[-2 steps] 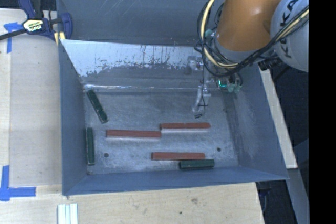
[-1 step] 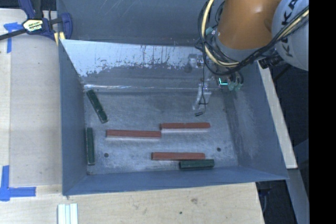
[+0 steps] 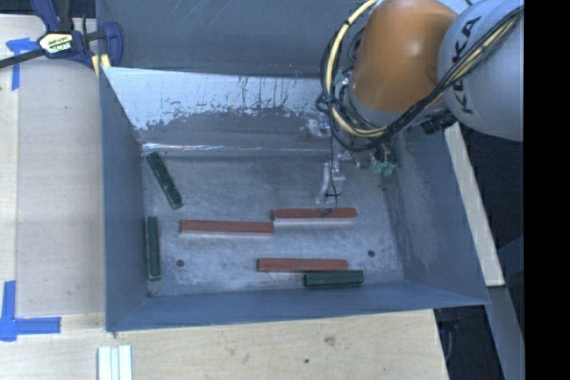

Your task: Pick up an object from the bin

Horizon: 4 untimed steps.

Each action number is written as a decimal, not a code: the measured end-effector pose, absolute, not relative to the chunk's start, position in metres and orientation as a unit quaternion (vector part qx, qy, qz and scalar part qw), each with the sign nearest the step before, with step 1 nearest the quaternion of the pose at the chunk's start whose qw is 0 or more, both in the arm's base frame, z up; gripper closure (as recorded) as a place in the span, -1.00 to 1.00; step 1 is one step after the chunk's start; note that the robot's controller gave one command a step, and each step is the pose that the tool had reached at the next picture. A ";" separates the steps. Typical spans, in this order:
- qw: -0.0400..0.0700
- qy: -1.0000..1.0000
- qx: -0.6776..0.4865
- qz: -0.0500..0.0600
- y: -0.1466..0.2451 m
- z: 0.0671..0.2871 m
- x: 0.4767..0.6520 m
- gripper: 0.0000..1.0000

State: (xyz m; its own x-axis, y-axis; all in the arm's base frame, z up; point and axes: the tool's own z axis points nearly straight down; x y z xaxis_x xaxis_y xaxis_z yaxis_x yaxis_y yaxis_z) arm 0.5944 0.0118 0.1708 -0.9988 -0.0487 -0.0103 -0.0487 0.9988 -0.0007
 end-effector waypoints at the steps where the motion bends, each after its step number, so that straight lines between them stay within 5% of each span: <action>1: 0.002 0.996 0.085 0.001 0.017 0.111 0.572 -1.00; 2: 0.002 1.000 -0.032 0.000 -0.004 0.071 0.531 1.00; 3: 0.002 1.000 -0.031 0.000 -0.004 0.071 0.531 1.00; 4: 0.002 1.000 -0.022 0.000 0.018 0.220 0.533 1.00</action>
Offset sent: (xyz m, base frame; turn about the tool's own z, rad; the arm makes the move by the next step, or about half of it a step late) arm -0.0644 -0.0153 -0.1008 -0.0156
